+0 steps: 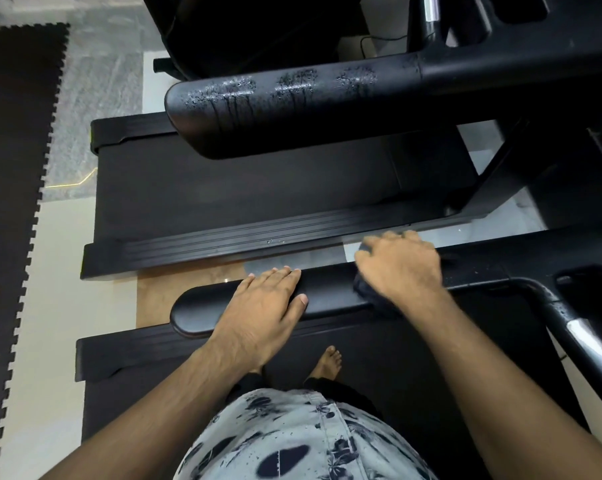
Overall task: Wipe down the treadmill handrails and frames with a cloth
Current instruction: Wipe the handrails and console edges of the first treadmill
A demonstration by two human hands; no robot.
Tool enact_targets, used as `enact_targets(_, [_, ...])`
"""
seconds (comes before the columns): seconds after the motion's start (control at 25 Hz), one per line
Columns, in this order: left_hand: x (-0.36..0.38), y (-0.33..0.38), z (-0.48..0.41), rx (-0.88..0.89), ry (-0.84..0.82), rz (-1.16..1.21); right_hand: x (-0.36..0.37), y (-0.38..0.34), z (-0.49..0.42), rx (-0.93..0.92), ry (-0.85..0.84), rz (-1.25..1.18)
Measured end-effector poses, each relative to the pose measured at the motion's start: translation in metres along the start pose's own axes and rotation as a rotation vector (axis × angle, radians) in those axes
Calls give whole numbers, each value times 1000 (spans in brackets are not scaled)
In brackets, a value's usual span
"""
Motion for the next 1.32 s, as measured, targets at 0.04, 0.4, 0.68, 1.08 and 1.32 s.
enact_targets(0.04, [1,3,-1,-2,-5,-6,3,-13,12,-119,67,29])
enact_targets(0.4, [4,18,-17,19,-5,5,12,-8,34,-258,8,56])
enact_targets(0.68, [1,31,-31,118,-15,41,9,-4,36,-255,15,36])
enact_targets(1.08, [-1,51,-46,176,-20,86,-5,60,6,-140,-47,-47])
enact_targets(1.32, [7,69,-56,173,-39,49,3,49,23,-288,-75,17])
Point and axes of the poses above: each hand's wrist, its own z-axis away from the middle knuckle, its own x-axis out of the palm, y = z × x, the point moved 5 cm from there along -z, towards the middle knuckle, and after that the axes turned 1 degree about -y, right-handed, at the moved point
